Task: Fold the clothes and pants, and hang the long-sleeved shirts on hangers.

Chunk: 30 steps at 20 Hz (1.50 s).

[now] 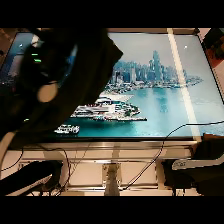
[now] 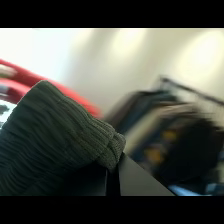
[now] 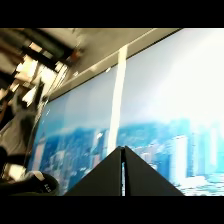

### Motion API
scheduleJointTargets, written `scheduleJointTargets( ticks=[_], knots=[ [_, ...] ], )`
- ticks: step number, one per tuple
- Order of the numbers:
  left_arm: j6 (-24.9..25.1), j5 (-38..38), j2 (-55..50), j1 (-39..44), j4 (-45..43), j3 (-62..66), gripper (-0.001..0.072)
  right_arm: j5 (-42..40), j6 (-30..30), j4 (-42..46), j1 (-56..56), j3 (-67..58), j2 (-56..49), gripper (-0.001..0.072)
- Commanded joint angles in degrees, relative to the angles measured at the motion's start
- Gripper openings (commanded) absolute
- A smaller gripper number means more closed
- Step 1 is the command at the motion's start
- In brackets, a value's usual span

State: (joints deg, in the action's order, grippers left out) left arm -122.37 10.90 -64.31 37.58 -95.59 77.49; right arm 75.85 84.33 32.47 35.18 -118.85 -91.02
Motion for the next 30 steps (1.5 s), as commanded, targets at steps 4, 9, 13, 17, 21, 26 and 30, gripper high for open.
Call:
scheduleJointTargets(
  ticks=[4, 9, 13, 17, 21, 26, 30],
  knots=[
    [-9.0, 13.1, -19.0, 9.5, -5.2, 18.0, 0.0006, 0.8, 0.0, 1.0, 12.6, 0.0, 0.3, 0.0026],
    [-9.2, -6.2, -25.7, 12.4, -8.6, 30.4, 0.0005, 0.5, 0.0, 1.0, 13.7, 0.0, 0.0, 0.0026],
    [-9.2, -19.3, -27.9, 13.6, -9.0, 31.0, 0.0005, 0.7, 0.0, 1.0, 13.7, 0.0, 0.0, 0.0026],
    [-9.2, -34.4, -31.9, 16.8, -9.0, 30.9, 0.0079, 0.3, 0.0, 1.0, 13.7, 0.0, 0.0, 0.005],
    [0.2, -45.9, -34.0, 22.0, -9.0, 30.9, 0.0367, -0.5, 0.1, 0.9, 13.7, 0.0, 0.0, 0.0347],
    [9.5, -46.6, -32.8, 25.7, -9.0, 31.1, 0.0367, -0.6, 0.2, 0.6, 13.7, 1.8, -0.1, 0.0347],
    [9.5, -47.0, -30.2, 25.6, -15.5, 31.1, 0.0325, 1.2, 0.0, 0.8, 13.4, 4.6, -0.2, 0.0208]
  ],
)
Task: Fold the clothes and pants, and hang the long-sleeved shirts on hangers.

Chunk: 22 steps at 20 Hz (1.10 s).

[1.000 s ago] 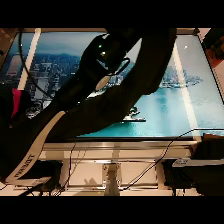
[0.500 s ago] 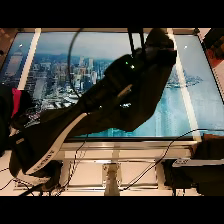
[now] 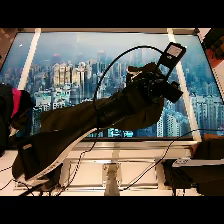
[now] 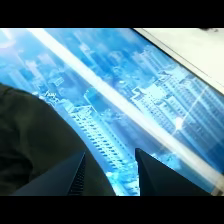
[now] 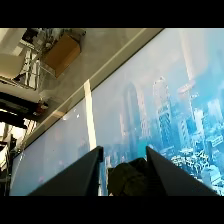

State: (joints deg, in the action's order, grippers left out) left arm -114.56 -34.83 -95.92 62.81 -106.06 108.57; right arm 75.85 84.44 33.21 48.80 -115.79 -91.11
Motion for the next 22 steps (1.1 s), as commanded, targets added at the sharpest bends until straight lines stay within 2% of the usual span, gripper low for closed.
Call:
scheduleJointTargets(
  ticks=[1, 2, 3, 5, 7, 9, 12, 13, 14, 15, 16, 18, 19, 20, 21, 22],
  knots=[
    [1.7, -2.7, 2.3, 0.0, -8.3, 0.0, 0.0173, 2.2, -0.2, 0.1, -0.6, 1.5, -0.5, 0.0098],
    [1.7, -5.1, 3.2, -0.8, -10.8, 0.0, 0.0009, 3.4, -0.2, 0.2, -1.5, 1.5, -1.0, 0.0053],
    [1.7, -8.0, 3.9, -2.0, -11.6, 0.0, 0.001, 4.6, -0.2, 0.3, -2.8, 1.5, -1.6, 0.0027],
    [1.7, -15.5, 4.9, -5.6, -10.7, 0.0, 0.0008, 6.7, -1.0, 1.4, -6.6, 1.5, -2.9, 0.0027],
    [3.0, -22.6, 5.1, -10.8, -6.6, 0.0, 0.0007, 8.3, -1.2, 4.9, -11.9, 1.5, -4.5, 0.0027],
    [9.8, -28.1, 5.0, -17.7, 3.6, 0.0, 0.0007, 9.1, -1.7, 9.3, -17.8, 1.5, -6.5, 0.0027],
    [22.0, -33.2, 5.0, -29.6, 24.6, 0.0, 0.0007, 8.4, -2.1, 14.7, -25.8, 1.5, -9.8, 0.003],
    [25.3, -34.0, 4.7, -33.5, 32.3, 0.0, 0.0008, 7.7, -4.2, 15.7, -28.0, 1.5, -10.8, 0.0066],
    [27.8, -34.0, 4.2, -37.3, 39.9, 0.0, 0.0009, 6.4, -6.4, 16.4, -30.1, 1.5, -12.0, 0.0207],
    [28.7, -33.6, 3.4, -40.2, 45.2, 0.0, 0.001, 5.3, -7.2, 17.3, -32.1, 1.5, -13.2, 0.0411],
    [28.6, -32.8, 2.2, -42.6, 48.9, 0.0, 0.001, 4.3, -7.8, 18.7, -33.8, 1.5, -14.4, 0.0526],
    [28.5, -32.2, -0.7, -45.1, 53.9, 0.0, 0.0014, 3.1, -9.2, 23.8, -36.4, 1.5, -16.5, 0.0549],
    [28.5, -32.0, -2.4, -45.3, 56.2, 0.0, 0.0047, 2.3, -9.1, 25.6, -37.2, 1.5, -17.5, 0.0571],
    [28.5, -32.0, -4.0, -45.2, 57.9, 0.0, 0.0164, 1.9, -9.1, 25.8, -37.7, 1.5, -18.6, 0.0615],
    [28.5, -31.7, -5.6, -44.6, 59.6, 0.0, 0.0254, 1.1, -9.1, 25.6, -38.1, 1.5, -19.6, 0.0614],
    [28.5, -31.2, -7.3, -44.0, 60.9, 0.0, 0.0263, 0.5, -9.1, 25.7, -38.5, 1.5, -20.4, 0.0614]
  ],
)
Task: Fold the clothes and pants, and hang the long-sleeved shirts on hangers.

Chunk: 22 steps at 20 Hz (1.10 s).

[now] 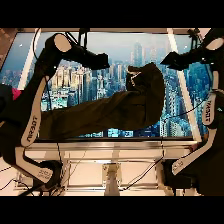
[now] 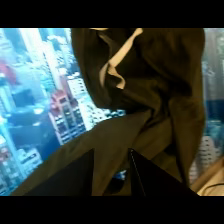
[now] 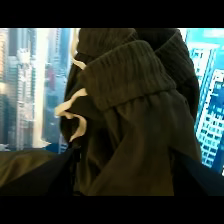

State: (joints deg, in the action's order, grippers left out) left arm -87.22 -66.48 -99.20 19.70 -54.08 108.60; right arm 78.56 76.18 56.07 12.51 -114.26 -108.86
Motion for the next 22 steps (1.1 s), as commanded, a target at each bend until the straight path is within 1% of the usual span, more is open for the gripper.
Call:
scheduleJointTargets(
  ticks=[1, 6, 9, 10, 11, 12, 13, 15, 16, 17, 18, 20, 21, 22],
  knots=[
    [1.1, 1.2, -5.6, -0.5, 9.6, 0.0, 0.0263, -3.0, -0.9, 2.9, -2.4, 0.0, -3.4, 0.0614],
    [1.2, 6.3, -11.1, 2.2, 17.0, 0.0, 0.0262, -6.1, -0.9, 3.0, -3.9, 0.0, -6.2, 0.0613],
    [1.2, 8.9, -11.7, 2.7, 17.3, 0.0, 0.0259, -7.1, -0.9, 3.1, -5.9, 0.0, -6.8, 0.0598],
    [1.2, 9.0, -11.7, 2.7, 17.3, 0.0, 0.0259, -7.4, -0.9, 3.3, -6.7, 0.0, -7.1, 0.0511],
    [1.2, 9.0, -11.7, 2.7, 17.3, 0.0, 0.0259, -7.5, -0.9, 3.8, -7.4, 0.0, -7.2, 0.0316],
    [1.2, 9.0, -11.7, 2.7, 17.3, 0.0, 0.0258, -7.7, -0.9, 4.5, -8.0, 0.0, -7.3, 0.0059],
    [1.2, 9.0, -11.7, 2.7, 17.3, 0.0, 0.0258, -8.0, -0.9, 4.2, -8.4, 0.0, -7.3, 0.0026],
    [1.2, 9.1, -11.7, 2.6, 17.3, 0.0, 0.0196, -8.6, 0.0, 1.9, -8.7, -0.9, -7.2, 0.0025],
    [1.2, 9.6, -11.7, 2.6, 17.2, 0.0, 0.0196, -9.2, 1.7, -1.9, -8.7, -2.1, -7.2, 0.0023],
    [1.2, 10.5, -11.7, 2.3, 16.9, 0.0, 0.0186, -11.1, 3.3, -8.2, -8.6, -3.6, -6.8, 0.0022],
    [1.2, 11.8, -11.7, 1.9, 16.7, 0.0, 0.0161, -14.7, 4.1, -15.8, -8.6, -4.7, -5.9, 0.0021],
    [1.1, 14.3, -11.5, 0.6, 16.9, 0.0, 0.0158, -24.9, 4.7, -27.3, -8.6, -4.9, -2.6, 0.0021],
    [1.1, 15.2, -11.3, -0.3, 16.9, 0.0, 0.0158, -30.8, 6.8, -30.2, -8.6, -4.9, -0.5, 0.0021],
    [1.1, 15.8, -11.0, -1.2, 16.9, 0.0, 0.0158, -35.2, 7.8, -29.9, -8.6, -4.9, 1.3, 0.0021]
  ],
)
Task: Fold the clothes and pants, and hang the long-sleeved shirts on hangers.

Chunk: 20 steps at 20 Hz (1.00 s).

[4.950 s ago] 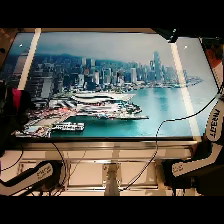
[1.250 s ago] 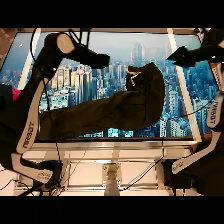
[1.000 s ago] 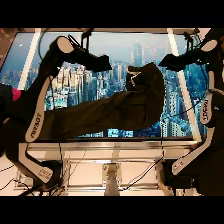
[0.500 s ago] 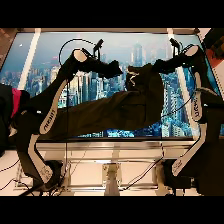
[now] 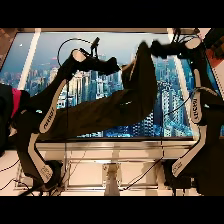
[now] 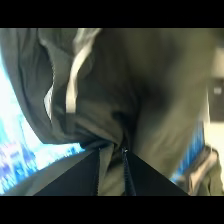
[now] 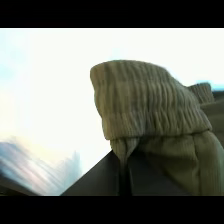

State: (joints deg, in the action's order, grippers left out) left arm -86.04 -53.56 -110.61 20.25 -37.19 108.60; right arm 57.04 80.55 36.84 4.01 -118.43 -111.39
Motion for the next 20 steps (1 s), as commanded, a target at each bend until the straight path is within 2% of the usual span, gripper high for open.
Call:
scheduleJointTargets(
  ticks=[1, 3, 5, 8, 11, 13, 20],
  knots=[
    [0.0, 3.0, 0.7, -2.5, 0.0, 0.0, 0.0158, -17.0, 3.8, -8.6, 0.3, -0.7, 5.3, 0.0021],
    [0.0, 3.0, 1.4, -3.6, 0.0, 0.0, 0.0158, -18.5, 10.2, 2.3, 1.8, -0.4, 7.3, 0.0021],
    [0.0, 3.0, 2.1, -3.9, 0.0, 0.0, 0.0158, -13.5, 19.1, 16.1, 4.8, 0.2, 7.8, 0.0021],
    [0.0, 2.2, 2.4, -3.9, 0.0, 0.0, 0.0158, 0.9, 26.6, 38.2, 11.0, 3.7, 7.8, 0.0021],
    [0.0, 0.0, 2.4, -3.9, 0.0, 0.0, 0.0159, 17.2, 27.9, 57.7, 18.0, 8.9, 7.3, 0.0022],
    [0.0, -0.9, 2.4, -3.9, 0.0, 0.0, 0.0159, 22.6, 27.9, 60.7, 23.2, 12.6, 7.3, 0.0022],
    [0.0, -0.9, 2.4, -3.9, 0.0, 0.0, 0.0159, 33.5, 27.8, 60.7, 33.2, 20.5, 6.7, 0.0024]
  ],
)
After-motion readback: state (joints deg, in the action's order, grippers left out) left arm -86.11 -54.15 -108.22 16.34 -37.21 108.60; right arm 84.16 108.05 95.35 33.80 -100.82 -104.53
